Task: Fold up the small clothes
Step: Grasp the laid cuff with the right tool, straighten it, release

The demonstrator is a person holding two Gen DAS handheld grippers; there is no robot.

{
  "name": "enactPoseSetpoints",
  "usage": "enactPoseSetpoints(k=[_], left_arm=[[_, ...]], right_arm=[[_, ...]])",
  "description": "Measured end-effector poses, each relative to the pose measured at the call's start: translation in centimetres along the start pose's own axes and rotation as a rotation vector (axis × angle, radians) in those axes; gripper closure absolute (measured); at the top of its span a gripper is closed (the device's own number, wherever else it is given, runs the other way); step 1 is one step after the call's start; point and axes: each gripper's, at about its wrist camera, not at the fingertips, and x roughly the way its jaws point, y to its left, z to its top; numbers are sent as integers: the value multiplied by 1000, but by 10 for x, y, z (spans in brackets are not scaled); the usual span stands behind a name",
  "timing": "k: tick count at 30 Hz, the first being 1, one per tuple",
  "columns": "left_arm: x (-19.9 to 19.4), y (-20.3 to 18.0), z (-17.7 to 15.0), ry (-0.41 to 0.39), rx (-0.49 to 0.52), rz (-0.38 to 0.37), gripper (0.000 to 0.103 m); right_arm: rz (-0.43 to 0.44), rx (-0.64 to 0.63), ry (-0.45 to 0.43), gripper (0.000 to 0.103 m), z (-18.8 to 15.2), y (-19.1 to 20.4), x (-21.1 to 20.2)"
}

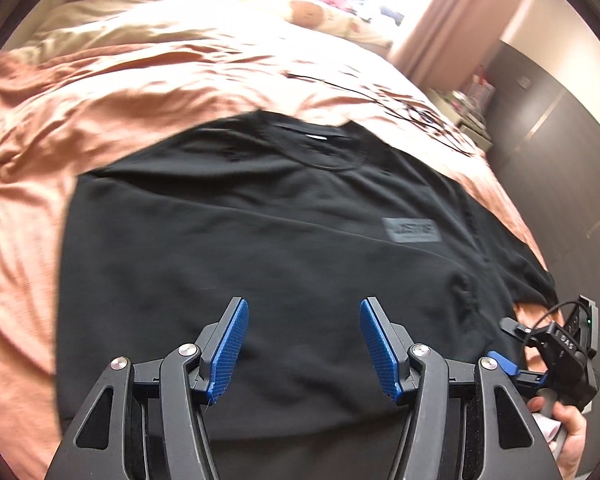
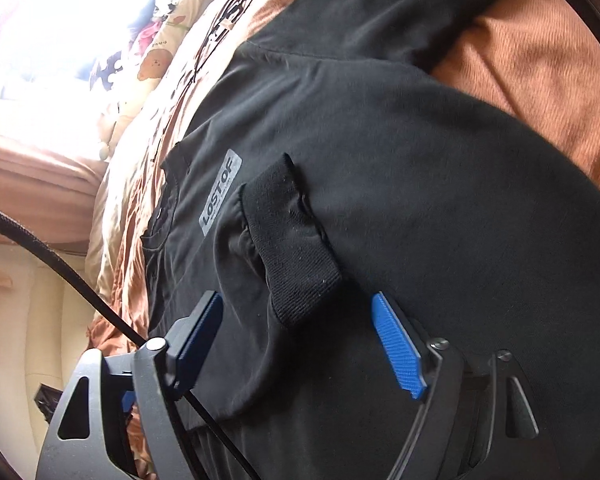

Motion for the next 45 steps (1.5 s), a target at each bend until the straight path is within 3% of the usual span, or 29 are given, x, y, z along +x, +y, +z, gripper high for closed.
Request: enactPoseSetpoints(k=[3,8,12,15,19,20,24,27,32,35,38,40,43,45], left_arm=[[-13,32,-2,-11,-30,42,43],[-28,86,-2,-29,-102,121,43],[-33,125,0,-43,-158,181,43],[-27,148,1,-37,-188,204,43],[-13,165,0,-10,-198,225,43],[-7,168,0,-2,-203,225,43],[9,174,-3,23,-207,231,45],[24,176,-7,61,-212,233,67],[25,172,-8,51,-193,264,76],[26,172,-9,54,-188,279,77],[27,172,-9,53,-195,283,77],[27,171,-9,54,-194,287,77],[26,168,-9,72,-191,291,76],[23,167,-12,86,-197,278,76]], right_arm=[[26,47,5,49,5,-8,6],[93,84,-9,49,12,-16,16],[99,64,-21,53,14,-15,25],[97,49,-24,67,14,-16,33],[106,22,-26,95,17,-14,43],[113,17,-33,97,18,-12,42],[124,-45,-66,99,17,0,35],[158,-80,-106,100,17,9,26],[227,-147,-214,100,14,23,4],[165,-165,-235,100,14,20,8],[21,-107,-168,99,17,5,31],[-11,-43,-122,99,18,-7,41],[9,-15,-116,93,19,-10,41],[22,-28,-121,76,19,-5,38]])
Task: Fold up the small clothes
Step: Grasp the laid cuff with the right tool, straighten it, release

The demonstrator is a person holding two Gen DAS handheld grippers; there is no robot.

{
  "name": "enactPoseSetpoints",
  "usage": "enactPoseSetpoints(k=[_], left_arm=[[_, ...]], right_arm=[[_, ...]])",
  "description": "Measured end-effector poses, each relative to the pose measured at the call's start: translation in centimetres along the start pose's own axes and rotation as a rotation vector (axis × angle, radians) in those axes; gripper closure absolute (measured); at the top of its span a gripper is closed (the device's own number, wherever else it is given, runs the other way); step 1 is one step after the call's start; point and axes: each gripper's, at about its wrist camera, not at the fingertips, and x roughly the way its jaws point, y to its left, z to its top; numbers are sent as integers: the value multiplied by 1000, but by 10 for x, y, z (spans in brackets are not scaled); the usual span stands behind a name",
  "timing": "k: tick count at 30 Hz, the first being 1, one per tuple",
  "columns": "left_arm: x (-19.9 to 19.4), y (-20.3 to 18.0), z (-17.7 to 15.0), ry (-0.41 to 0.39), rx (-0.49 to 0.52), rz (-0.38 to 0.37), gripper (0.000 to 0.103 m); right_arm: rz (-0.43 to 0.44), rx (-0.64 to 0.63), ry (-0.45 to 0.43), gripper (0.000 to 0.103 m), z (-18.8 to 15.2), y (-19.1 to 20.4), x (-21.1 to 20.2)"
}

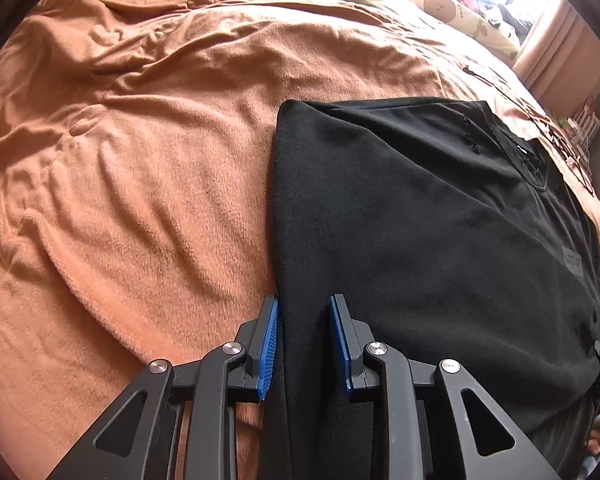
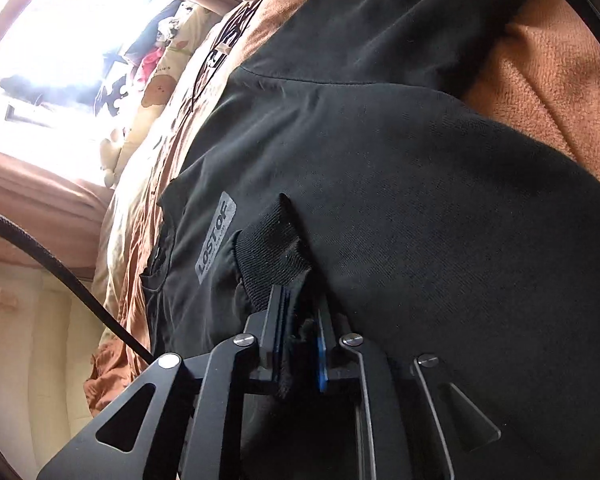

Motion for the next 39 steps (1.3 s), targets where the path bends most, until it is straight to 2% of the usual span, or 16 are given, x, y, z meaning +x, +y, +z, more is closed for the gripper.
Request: enactPoseSetpoints(k=[1,2,10,12,15,19,22,24,25,26,27,29,35,39], left_arm=[[-2,1,-3,7,-1,-6,75],[-5,2,-6,14,-2,-14,75],[-25,11,-43,58,1,-64,75],[-28,13,-51,72,-8,-69,75],[-29,15,-59,74,-16,-77,75],[-28,13,-58,66,-13,-66,75],[-28,12,-59,62,-23,-56,75],[-28,11,-59,61,-19,-48,75],[-28,11,-59,62,-17,-45,76],[-27,10,-59,62,-12,-41,77],[-27,9,-58,62,-8,-37,77],[-27,9,-59,59,-4,-35,83],[-29,7,-61,50,0,-13,91],[-31,8,-60,64,-2,-10,91]], right_arm=[[20,4,0,63,-2,1,-2],[41,9,0,57,-1,2,-2],[79,-43,56,56,23,-7,17],[63,-124,88,56,30,-6,18],[51,-182,142,59,45,-2,26],[-19,-334,184,59,53,20,40],[-73,-424,204,68,55,34,54],[-69,-436,221,74,58,39,60],[-69,-448,230,81,59,42,64],[-80,-467,237,93,61,44,69],[-102,-481,237,99,62,46,73],[-115,-488,237,101,65,48,75],[-124,-540,110,102,69,66,50],[-212,-568,181,100,60,67,65]])
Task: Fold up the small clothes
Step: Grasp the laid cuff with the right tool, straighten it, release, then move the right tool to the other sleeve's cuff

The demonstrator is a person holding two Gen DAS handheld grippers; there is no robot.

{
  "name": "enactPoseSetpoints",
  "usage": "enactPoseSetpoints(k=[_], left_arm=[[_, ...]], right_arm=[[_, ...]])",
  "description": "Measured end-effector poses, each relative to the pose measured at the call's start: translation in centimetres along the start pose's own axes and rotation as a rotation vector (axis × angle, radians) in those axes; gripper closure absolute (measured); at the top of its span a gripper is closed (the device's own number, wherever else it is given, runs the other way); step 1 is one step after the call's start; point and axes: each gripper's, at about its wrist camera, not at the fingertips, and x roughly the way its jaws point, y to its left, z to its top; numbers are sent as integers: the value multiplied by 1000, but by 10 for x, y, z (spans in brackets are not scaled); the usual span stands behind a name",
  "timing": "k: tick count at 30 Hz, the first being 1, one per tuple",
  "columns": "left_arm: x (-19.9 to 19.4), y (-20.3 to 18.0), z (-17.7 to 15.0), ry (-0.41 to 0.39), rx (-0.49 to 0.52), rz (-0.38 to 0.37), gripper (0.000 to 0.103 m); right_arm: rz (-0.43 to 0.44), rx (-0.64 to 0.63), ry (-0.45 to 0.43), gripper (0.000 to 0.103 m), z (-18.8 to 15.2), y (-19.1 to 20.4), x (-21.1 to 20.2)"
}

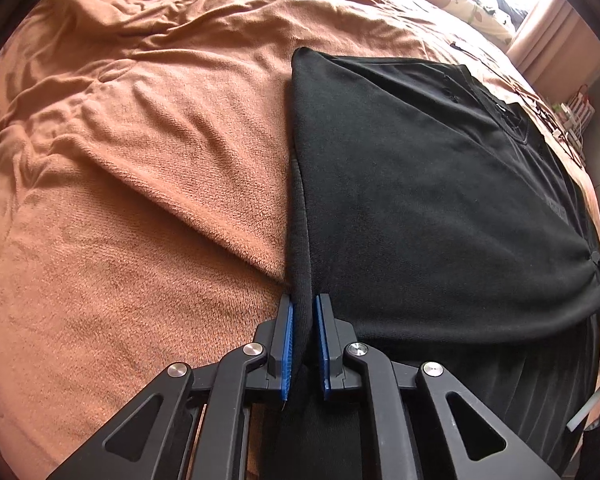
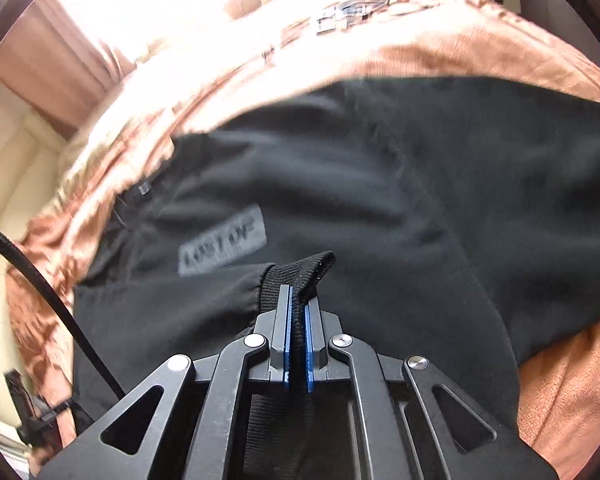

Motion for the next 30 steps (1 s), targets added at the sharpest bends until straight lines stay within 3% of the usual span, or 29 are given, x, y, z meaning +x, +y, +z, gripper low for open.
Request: enactPoseSetpoints(k=[3,4,6,7,8,13,16,21,23,26,30], left_arm=[[-9,-1,0,-4,-21,-4,91],[-14,-2,-1,-11,-24,-9,91],[-24,-3,-3,-20,-29,-18,87],[-27,-4,-4,-24,-33,-26,81],[-33,-5,-6,-31,-37,-38,74],[-67,-14,-17,-89,-37,-78,44],[-89,-21,-28,-128,-20,-115,34],[-128,-35,-47,-196,23,-103,17],[-145,-40,-57,-223,35,-102,9],[-170,-47,-73,-277,70,-119,7],[-198,-58,-91,-337,131,-88,0]], right_arm=[[35,5,9,99,-8,0,-6],[46,3,10,91,-11,1,-10],[55,-1,6,65,-17,2,-18],[50,-6,0,45,-20,2,-23],[44,-12,-10,38,-24,3,-29],[7,-85,3,38,-38,12,-59],[38,-151,-34,38,-52,18,-89],[73,-260,-123,38,-88,19,-146],[37,-316,-149,38,-102,21,-167],[-57,-436,-200,38,-124,28,-203],[-158,-519,-212,38,-146,33,-240]])
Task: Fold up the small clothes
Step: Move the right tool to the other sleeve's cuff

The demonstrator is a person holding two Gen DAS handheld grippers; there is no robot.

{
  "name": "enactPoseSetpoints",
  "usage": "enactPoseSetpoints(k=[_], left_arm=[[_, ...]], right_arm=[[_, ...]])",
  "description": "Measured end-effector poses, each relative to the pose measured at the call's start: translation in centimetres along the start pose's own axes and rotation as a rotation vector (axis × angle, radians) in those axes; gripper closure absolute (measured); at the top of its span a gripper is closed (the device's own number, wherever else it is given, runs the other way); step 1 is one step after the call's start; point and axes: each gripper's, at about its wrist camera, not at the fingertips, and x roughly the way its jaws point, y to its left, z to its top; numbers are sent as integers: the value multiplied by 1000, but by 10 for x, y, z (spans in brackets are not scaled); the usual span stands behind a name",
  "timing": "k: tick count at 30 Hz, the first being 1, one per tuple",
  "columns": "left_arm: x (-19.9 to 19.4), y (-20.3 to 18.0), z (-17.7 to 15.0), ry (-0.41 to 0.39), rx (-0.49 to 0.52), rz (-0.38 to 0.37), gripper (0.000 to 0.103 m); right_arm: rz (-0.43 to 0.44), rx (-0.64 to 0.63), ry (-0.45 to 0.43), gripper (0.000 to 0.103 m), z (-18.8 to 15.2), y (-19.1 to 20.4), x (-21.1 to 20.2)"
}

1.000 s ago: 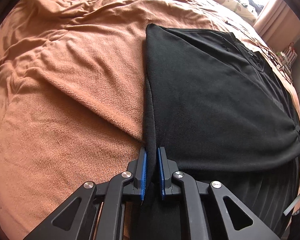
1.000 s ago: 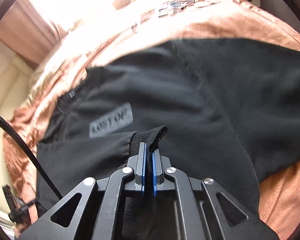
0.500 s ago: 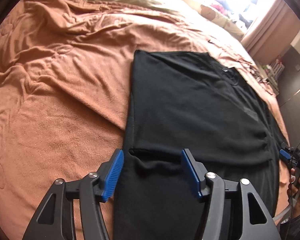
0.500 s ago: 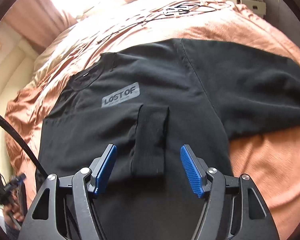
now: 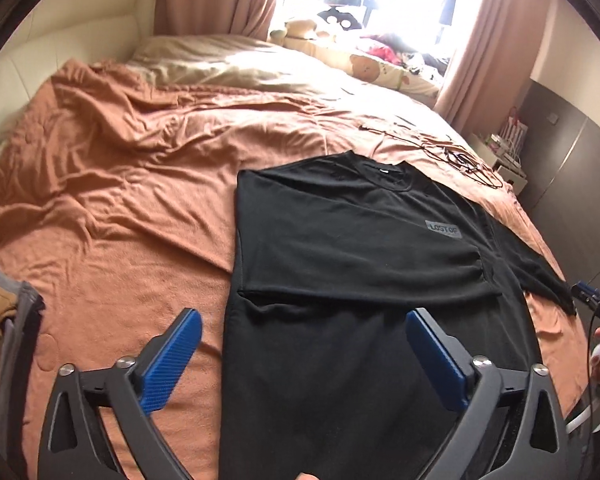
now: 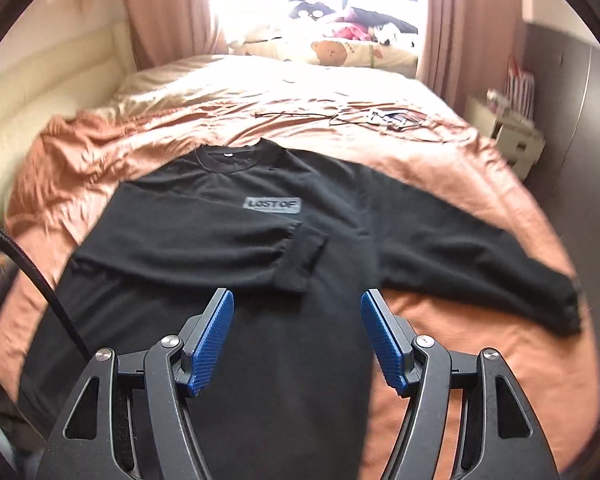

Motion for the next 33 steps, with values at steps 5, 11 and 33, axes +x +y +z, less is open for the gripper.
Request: enactPoseSetpoints(k=[5,11,33], left_arm=[[-22,-17,-8,0,43,1,0],[-53,-44,-19,-74,67,28,0],[-108,-188,-53,-186,272,-187,0]], right_arm=[[-109,-39,13,25,-11,4,-32],[-238,-62,79,21,-31,-5,-64],[-368,67,85,21,-113,-116,-175]])
